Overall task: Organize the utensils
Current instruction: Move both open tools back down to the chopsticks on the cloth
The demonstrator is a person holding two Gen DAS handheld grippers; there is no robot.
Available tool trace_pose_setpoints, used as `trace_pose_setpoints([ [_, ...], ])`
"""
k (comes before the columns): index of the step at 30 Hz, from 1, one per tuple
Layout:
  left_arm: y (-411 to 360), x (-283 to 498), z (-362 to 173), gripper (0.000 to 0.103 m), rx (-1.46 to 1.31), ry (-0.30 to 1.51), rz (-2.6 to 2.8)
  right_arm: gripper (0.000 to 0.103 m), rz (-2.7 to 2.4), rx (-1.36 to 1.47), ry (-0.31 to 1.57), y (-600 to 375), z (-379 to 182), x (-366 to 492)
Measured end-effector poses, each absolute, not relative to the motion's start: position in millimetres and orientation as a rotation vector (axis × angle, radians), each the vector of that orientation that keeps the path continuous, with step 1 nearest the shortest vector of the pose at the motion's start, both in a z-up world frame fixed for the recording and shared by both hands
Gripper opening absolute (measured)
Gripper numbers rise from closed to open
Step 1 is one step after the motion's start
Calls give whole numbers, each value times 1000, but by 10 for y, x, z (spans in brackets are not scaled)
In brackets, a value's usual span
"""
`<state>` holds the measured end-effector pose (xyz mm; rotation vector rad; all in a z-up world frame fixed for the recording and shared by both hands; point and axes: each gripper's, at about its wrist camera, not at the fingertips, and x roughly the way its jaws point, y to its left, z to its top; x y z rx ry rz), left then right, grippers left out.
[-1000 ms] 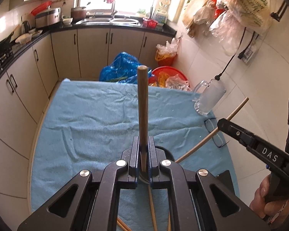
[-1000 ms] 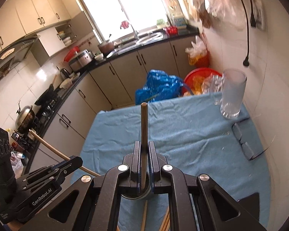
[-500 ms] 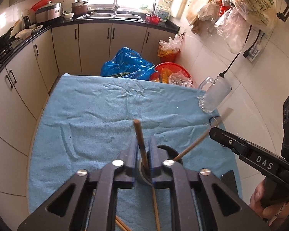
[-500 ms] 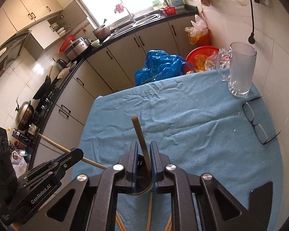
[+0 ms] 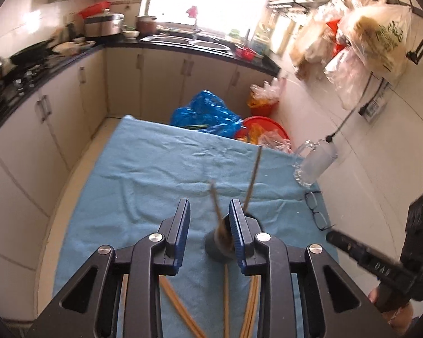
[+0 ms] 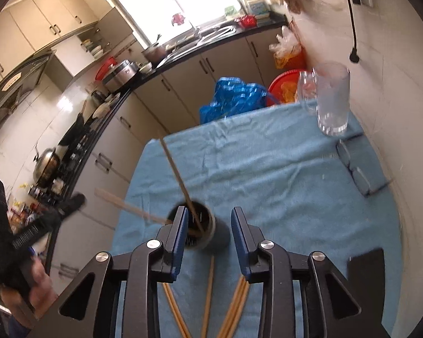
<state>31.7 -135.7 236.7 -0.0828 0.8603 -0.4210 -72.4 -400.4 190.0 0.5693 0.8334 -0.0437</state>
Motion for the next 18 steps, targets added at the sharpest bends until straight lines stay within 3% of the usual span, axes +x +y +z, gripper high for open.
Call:
trace_pose_setpoints([
  [5, -997, -105, 2174, 31, -111, 907, -321, 34, 24, 602, 928, -3902, 1467, -1101],
  [12, -432, -588, 1481, 31, -139, 1070, -263, 34, 48, 615, 1100, -3667, 751, -1582],
  [18, 34, -622, 1106, 31, -205, 1149, -281, 34, -50, 728, 1136, -3690, 563, -1670],
])
